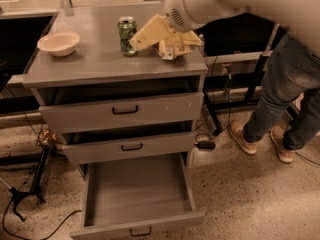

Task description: Place green can into bottom drawer

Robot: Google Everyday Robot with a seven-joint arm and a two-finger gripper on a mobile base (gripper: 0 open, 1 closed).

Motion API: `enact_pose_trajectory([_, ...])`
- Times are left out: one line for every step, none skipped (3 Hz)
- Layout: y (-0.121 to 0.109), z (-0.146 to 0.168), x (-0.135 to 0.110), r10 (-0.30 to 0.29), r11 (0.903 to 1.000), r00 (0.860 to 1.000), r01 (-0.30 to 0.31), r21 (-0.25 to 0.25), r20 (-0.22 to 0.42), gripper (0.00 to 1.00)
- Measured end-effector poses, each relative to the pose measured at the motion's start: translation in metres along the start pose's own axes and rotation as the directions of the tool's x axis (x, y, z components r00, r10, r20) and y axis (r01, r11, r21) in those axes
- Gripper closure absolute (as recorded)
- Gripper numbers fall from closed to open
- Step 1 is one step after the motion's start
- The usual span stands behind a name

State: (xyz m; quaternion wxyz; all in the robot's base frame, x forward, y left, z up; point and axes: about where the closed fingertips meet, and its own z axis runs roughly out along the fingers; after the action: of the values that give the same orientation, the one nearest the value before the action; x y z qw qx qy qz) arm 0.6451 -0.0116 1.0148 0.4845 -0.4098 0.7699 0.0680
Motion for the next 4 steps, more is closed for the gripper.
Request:
enact_pose_trajectory([-0.003, 0.061, -0.011, -0.007, 0.9999, 0.999, 0.007, 0.012, 0.039, 0.0])
enact_pose_trajectory([-0.007, 0.127, -0.019, -0.013, 0.9998, 0.998, 0.014, -0.015, 0.062, 0.0])
enact_pose_trajectory([-0.008, 0.194, -0.021, -0.006, 0.9981, 0.997, 0.01, -0.06, 0.071, 0.0])
enact_pose_trajectory([-0.007, 0.235, -0.022, -0.006, 0.9949, 0.998, 0.012, -0.1, 0.061, 0.0])
